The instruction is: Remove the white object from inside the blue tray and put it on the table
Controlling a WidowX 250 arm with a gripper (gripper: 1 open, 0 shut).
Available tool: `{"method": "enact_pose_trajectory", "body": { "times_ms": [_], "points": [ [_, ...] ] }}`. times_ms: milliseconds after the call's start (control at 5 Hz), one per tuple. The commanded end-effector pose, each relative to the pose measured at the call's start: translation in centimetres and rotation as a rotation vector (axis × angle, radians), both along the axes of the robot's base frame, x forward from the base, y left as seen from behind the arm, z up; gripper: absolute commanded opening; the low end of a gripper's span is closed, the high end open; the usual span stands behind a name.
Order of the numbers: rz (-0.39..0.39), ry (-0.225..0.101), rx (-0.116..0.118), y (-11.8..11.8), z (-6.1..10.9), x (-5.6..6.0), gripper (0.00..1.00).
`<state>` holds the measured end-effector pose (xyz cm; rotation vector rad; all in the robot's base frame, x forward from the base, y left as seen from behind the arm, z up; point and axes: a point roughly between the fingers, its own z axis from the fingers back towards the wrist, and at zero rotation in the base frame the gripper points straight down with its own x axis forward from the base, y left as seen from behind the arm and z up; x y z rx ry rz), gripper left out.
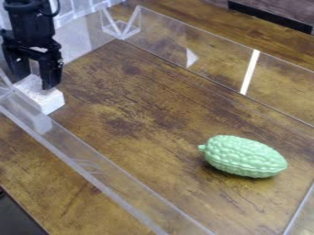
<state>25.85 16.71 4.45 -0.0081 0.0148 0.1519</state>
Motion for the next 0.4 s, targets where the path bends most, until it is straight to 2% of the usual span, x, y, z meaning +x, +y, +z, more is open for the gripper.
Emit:
{"method": "enact_pose_trajectory", "body": {
  "times_ms": [0,200],
  "points": [
    [0.041,-0.059,0.03,1.28,0.88,0.9,1.0],
    [0.058,-0.067,0.034,1.81,0.5,1.31,1.0]
  ]
}}
